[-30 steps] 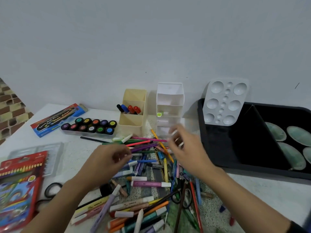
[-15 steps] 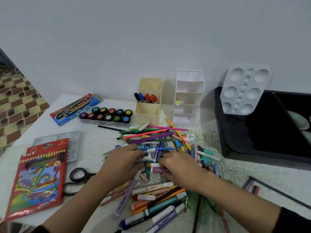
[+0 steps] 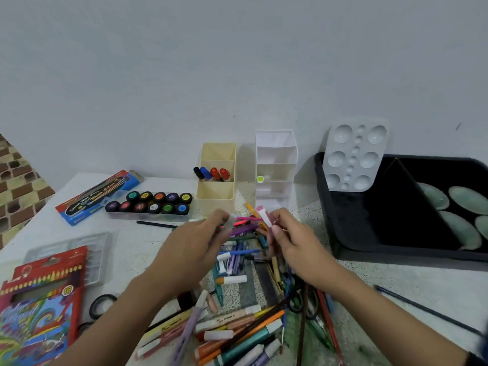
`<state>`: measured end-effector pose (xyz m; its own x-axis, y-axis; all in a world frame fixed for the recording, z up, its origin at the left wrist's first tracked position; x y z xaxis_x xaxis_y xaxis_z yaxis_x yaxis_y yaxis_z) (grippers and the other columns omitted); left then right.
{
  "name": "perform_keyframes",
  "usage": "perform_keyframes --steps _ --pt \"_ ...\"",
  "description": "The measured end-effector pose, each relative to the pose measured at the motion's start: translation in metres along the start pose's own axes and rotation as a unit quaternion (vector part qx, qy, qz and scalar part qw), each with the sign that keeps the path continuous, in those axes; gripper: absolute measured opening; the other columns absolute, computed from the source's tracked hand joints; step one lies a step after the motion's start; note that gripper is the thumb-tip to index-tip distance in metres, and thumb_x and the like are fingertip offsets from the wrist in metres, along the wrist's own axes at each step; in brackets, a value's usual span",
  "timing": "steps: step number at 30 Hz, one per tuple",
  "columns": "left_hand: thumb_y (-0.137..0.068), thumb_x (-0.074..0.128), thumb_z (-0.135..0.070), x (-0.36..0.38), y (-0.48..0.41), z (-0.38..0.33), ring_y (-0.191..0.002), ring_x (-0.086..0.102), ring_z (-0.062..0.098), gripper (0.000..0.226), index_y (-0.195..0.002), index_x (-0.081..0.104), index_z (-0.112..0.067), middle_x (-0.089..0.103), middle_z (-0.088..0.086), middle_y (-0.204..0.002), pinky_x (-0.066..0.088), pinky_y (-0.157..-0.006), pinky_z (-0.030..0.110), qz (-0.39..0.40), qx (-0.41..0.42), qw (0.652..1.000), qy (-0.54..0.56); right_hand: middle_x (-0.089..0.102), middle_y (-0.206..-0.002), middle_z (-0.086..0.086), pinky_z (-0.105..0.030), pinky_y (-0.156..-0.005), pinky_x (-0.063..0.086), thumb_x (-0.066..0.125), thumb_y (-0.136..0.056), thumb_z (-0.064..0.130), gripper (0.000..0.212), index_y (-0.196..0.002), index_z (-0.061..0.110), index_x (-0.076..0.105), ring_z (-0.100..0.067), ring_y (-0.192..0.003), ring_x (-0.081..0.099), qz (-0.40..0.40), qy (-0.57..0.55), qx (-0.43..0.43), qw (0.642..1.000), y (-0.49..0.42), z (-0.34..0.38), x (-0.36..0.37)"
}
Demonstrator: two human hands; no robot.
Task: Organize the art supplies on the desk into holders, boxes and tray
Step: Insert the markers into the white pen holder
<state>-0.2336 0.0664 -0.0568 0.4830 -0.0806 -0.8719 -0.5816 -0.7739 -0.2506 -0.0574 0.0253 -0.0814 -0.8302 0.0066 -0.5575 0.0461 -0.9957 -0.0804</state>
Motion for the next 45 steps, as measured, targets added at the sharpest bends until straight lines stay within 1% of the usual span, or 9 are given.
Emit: perform_keyframes --steps 3,7,10,14,17,22,29,38,45 --pt "-0.101 0.044 -0.045 -0.009 -0.021 -0.016 -0.060 0.062 0.001 0.016 -0.112 0.048 -0.033 0.072 -0.014 -0.081 0.045 -0.056 0.015 -0.025 -0.021 0.987 0.155 0.063 -0.081 -0.004 -0.028 -0.074 0.052 0.040 -0.106 0.009 0.032 -0.116 0.039 0.045 -0.013 -0.075 0.065 -0.057 -0.079 -0.003 0.995 -0.003 0.003 -0.022" --pt "-0.104 0.044 -0.038 -0.013 -0.047 -0.032 -0.053 0.057 0.017 0.012 -0.110 0.053 -0.031 0.066 0.002 -0.069 0.049 -0.052 0.031 -0.063 -0.045 0.955 0.288 0.064 -0.092 -0.002 -0.040 -0.082 0.057 0.040 -0.102 -0.003 0.053 -0.118 0.047 0.045 -0.018 -0.084 0.065 -0.110 -0.121 -0.005 0.987 -0.012 0.004 -0.046" --pt "-0.106 0.043 -0.034 0.004 -0.065 -0.028 -0.046 0.037 0.013 0.018 -0.115 0.057 -0.027 0.046 -0.001 -0.060 0.035 -0.043 0.027 -0.046 -0.104 0.920 0.376 0.060 -0.088 0.004 -0.047 -0.086 0.052 0.042 -0.100 -0.001 0.044 -0.114 0.039 0.050 -0.015 -0.081 0.059 -0.136 -0.138 0.008 0.981 -0.023 0.000 -0.056" --pt "-0.107 0.044 -0.025 0.017 -0.078 -0.029 -0.045 0.036 0.009 0.021 -0.121 0.060 -0.029 0.049 -0.003 -0.068 0.033 -0.047 0.027 0.008 -0.105 0.951 0.290 0.052 -0.083 -0.001 -0.041 -0.078 0.048 0.041 -0.107 0.029 0.013 -0.112 0.029 0.052 -0.014 -0.075 0.050 -0.145 -0.135 -0.009 0.980 -0.033 0.008 -0.063" --pt "-0.105 0.046 -0.017 0.017 -0.082 -0.031 -0.058 0.042 0.013 0.023 -0.115 0.066 -0.017 0.050 0.001 -0.071 0.035 -0.057 0.028 0.043 -0.059 0.982 0.174 0.057 -0.086 -0.004 -0.043 -0.080 0.050 0.043 -0.106 0.039 0.021 -0.112 0.024 0.056 -0.022 -0.081 0.058 -0.164 -0.081 -0.045 0.982 -0.036 0.015 -0.068" --pt "-0.097 0.064 -0.028 -0.007 -0.086 -0.028 -0.085 0.053 0.014 0.024 -0.119 0.074 -0.021 0.058 0.004 -0.097 0.038 -0.070 0.017 -0.091 -0.044 0.991 0.089 0.051 -0.099 0.012 -0.016 -0.078 0.040 0.051 -0.104 0.035 0.024 -0.120 0.022 0.064 -0.004 -0.089 0.053 -0.195 0.033 -0.117 0.973 -0.039 0.024 -0.079" --pt "-0.082 0.084 -0.019 -0.040 -0.088 -0.042 -0.078 0.063 0.007 0.018 -0.097 0.074 -0.016 0.069 -0.005 -0.085 0.049 -0.069 0.015 -0.232 0.032 0.962 0.140 0.059 -0.102 -0.004 -0.034 -0.078 0.050 0.048 -0.106 0.021 0.018 -0.121 0.013 0.054 -0.015 -0.089 0.062 -0.212 0.043 -0.191 0.958 -0.042 0.036 -0.087" --pt "-0.080 0.083 -0.010 -0.014 -0.111 -0.047 -0.070 0.058 0.011 0.011 -0.088 0.075 -0.013 0.068 -0.004 -0.079 0.049 -0.066 0.028 -0.174 0.092 0.979 0.049 0.057 -0.109 0.002 -0.029 -0.074 0.048 0.054 -0.103 0.013 0.015 -0.118 0.011 0.056 -0.013 -0.088 0.057 -0.198 0.159 -0.237 0.938 -0.051 0.032 -0.085" --pt "-0.080 0.075 -0.004 0.003 -0.127 -0.044 -0.059 0.055 0.013 0.014 -0.081 0.076 -0.018 0.066 -0.003 -0.067 0.048 -0.056 0.030 -0.154 0.105 0.982 0.027 0.065 -0.112 0.003 -0.041 -0.069 0.051 0.052 -0.103 0.019 0.019 -0.119 0.018 0.061 -0.022 -0.087 0.062 -0.139 0.238 -0.203 0.940 -0.064 0.011 -0.064"
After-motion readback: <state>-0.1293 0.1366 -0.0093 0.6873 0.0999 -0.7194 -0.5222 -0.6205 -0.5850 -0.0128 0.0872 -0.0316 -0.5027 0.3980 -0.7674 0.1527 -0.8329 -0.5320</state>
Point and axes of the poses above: each hand's wrist, its own y-axis away from the middle knuckle, its own x-axis out of the palm, z = x × y, the point moved 8 cm from there along -y, towards the middle knuckle
